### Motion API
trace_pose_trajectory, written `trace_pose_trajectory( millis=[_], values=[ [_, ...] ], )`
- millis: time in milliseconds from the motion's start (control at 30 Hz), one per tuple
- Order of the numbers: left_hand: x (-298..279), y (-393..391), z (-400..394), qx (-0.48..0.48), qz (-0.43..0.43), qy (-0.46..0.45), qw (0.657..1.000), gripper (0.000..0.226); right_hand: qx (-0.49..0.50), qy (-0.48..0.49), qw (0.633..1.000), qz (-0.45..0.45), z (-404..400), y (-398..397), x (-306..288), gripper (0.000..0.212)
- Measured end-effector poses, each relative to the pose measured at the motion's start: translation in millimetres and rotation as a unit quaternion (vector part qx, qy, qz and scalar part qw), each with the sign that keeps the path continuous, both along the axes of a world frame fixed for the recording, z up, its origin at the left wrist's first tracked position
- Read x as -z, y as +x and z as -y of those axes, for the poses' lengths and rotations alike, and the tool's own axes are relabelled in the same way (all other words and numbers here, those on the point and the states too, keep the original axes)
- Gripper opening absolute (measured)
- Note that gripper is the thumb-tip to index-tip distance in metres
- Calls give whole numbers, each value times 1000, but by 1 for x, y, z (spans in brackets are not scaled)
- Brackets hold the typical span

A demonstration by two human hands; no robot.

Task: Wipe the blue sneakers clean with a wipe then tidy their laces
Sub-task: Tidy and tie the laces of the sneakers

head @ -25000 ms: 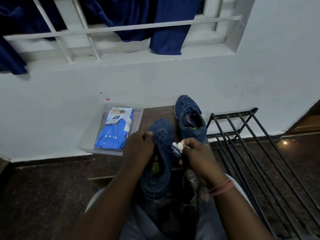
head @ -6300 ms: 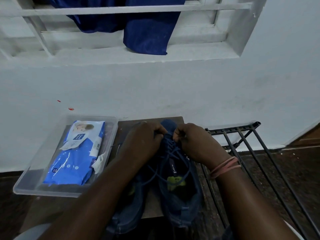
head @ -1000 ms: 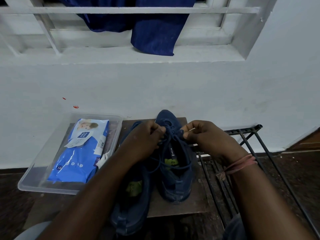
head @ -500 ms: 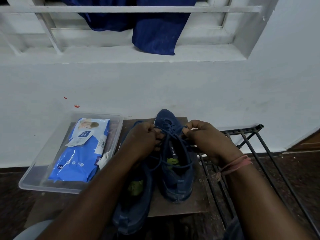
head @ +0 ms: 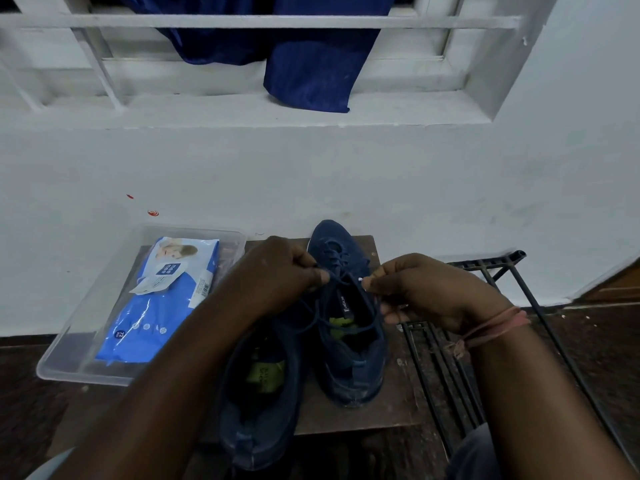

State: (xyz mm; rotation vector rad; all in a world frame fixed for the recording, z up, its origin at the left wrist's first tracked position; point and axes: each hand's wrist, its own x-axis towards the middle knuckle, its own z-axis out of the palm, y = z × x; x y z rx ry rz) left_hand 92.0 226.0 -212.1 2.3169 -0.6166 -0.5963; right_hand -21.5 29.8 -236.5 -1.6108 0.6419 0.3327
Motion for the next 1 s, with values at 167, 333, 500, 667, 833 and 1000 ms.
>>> trace_pose_trajectory(
  millis=[167,333,500,667,833,1000],
  values=[
    [-18,9,-10,-23,-74,-96,992,19,101,206,972,39,10,-1,-12,17],
    [-29,9,-20,-12,-278,-216,936,25,116,211,968,65,14,-3,-16,13],
    [-33,10,-20,-13,-355,-263,897,30,2,64,997,-48,-2,-4,-5,36],
    [-37,19,-31,-68,-333,-284,896,28,105,144,982,54,13,-2,-14,24],
    [-37,26,-39,-73,-325,-243,911,31,239,382,880,154,24,-5,-24,20],
    [-40,25,-45,-16,-244,-138,960,31,291,184,923,171,34,-5,-17,17]
  ],
)
